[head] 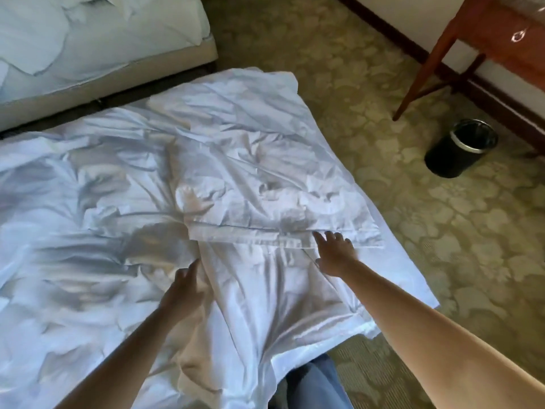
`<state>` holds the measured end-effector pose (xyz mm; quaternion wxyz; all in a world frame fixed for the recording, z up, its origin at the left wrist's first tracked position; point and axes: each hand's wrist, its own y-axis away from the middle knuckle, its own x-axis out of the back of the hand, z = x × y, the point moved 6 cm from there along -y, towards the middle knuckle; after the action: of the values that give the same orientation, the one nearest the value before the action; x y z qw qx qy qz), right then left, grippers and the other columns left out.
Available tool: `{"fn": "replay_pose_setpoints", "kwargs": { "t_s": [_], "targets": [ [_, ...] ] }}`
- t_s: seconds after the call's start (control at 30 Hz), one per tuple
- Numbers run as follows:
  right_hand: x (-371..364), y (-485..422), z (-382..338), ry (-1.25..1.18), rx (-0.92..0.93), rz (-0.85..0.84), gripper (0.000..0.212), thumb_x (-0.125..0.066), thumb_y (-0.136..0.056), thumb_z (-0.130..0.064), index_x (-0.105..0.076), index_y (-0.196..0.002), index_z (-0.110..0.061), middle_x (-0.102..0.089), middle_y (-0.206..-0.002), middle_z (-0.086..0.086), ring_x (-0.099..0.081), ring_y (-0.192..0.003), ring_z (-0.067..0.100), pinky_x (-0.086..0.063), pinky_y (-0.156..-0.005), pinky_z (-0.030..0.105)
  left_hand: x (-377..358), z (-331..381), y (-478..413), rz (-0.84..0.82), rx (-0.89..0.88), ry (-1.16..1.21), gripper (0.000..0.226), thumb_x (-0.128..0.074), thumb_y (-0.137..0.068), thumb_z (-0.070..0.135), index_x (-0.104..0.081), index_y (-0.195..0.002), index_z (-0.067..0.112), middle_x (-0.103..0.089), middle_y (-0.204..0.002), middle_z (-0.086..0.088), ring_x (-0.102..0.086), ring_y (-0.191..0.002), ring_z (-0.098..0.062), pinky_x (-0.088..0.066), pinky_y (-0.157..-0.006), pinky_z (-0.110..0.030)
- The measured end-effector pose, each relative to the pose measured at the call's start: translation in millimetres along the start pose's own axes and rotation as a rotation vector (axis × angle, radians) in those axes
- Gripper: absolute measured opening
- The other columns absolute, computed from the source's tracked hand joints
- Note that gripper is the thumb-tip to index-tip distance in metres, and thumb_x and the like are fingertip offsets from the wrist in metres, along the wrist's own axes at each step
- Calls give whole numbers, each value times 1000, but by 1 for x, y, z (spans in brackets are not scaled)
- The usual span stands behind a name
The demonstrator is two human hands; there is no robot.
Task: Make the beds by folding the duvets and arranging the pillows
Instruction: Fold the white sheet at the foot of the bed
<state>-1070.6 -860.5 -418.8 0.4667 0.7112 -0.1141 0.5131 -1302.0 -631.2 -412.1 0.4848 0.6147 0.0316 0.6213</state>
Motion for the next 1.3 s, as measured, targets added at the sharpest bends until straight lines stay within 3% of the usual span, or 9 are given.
{"fn": "replay_pose_setpoints", "kwargs": {
  "t_s": [0.2,0.27,0.37,0.5,0.6,0.73,0.93,1.13,1.3],
  "targets": [
    [-28,-104,-40,121,179,-48,97,-63,-87,-34,8,-151,-18,7,-157,19,6,-145,38,1,-116,52,14,27,-86,293,132,64,93,-63,-85,17,1,-150,33,-12,-154,-15,-44,-127,-38,-46,-90,-44],
    [-36,-133,-33,126,206,27,97,-81,-66,-29,-28,-147,-24,-26,-150,24,-28,-137,43,-23,-111,55,16,46,-118,420,111,-14,94,-69,-78,15,-12,-151,30,-19,-153,-20,-39,-129,-42,-40,-96,-49],
    [-40,-166,-12,51,263,50,67,-92,-29,-25,-74,-93,-30,-71,-101,7,-69,-82,27,-56,-69,32,5,58,-162,453,93,-137,96,-81,-65,16,-31,-147,28,-23,-150,-26,-32,-133,-45,-31,-101,-57],
    [-15,-176,6,-152,333,-52,41,-52,-85,-7,-59,-122,-24,-60,-124,8,-60,-106,30,-47,-77,29,18,56,-202,484,178,-223,96,-74,-73,13,-20,-148,38,-3,-157,-18,-12,-142,-37,-16,-109,-60],
    [4,-175,36,-312,238,-89,26,-42,-88,-4,-61,-104,-12,-63,-104,11,-57,-93,30,-31,-66,26,48,53,-220,601,201,-204,93,-69,-75,9,-20,-147,40,-4,-156,-18,-13,-141,-38,-16,-107,-63],
    [22,-176,51,-436,178,-115,21,-47,-89,-9,-66,-98,-9,-67,-97,15,-55,-84,28,-38,-65,27,92,39,-230,739,255,-92,74,-65,-80,11,-34,-142,38,-14,-153,-20,-18,-138,-43,-18,-103,-67],
    [20,-165,45,-386,144,-158,27,-46,-93,-18,-64,-113,-16,-65,-109,14,-59,-103,32,-44,-76,29,131,50,-240,484,105,-215,39,-52,-74,-9,-61,-111,0,-62,-106,-30,-57,-101,-47,-41,-91,-53],
    [14,-139,54,-83,147,-190,30,-41,-98,-28,-57,-121,-17,-63,-114,12,-59,-107,31,-46,-85,31,116,48,-157,243,106,-366,35,-49,-91,42,-67,-111,20,-65,-119,-9,-60,-110,-33,-48,-88,-36],
    [40,-96,86,72,80,-119,36,-40,-93,-18,-56,-124,-21,-60,-121,11,-56,-113,30,-46,-90,32,85,63,-88,164,147,-419,41,-46,-90,53,-63,-116,27,-62,-124,2,-58,-117,-21,-45,-90,-27]
  ]
}}
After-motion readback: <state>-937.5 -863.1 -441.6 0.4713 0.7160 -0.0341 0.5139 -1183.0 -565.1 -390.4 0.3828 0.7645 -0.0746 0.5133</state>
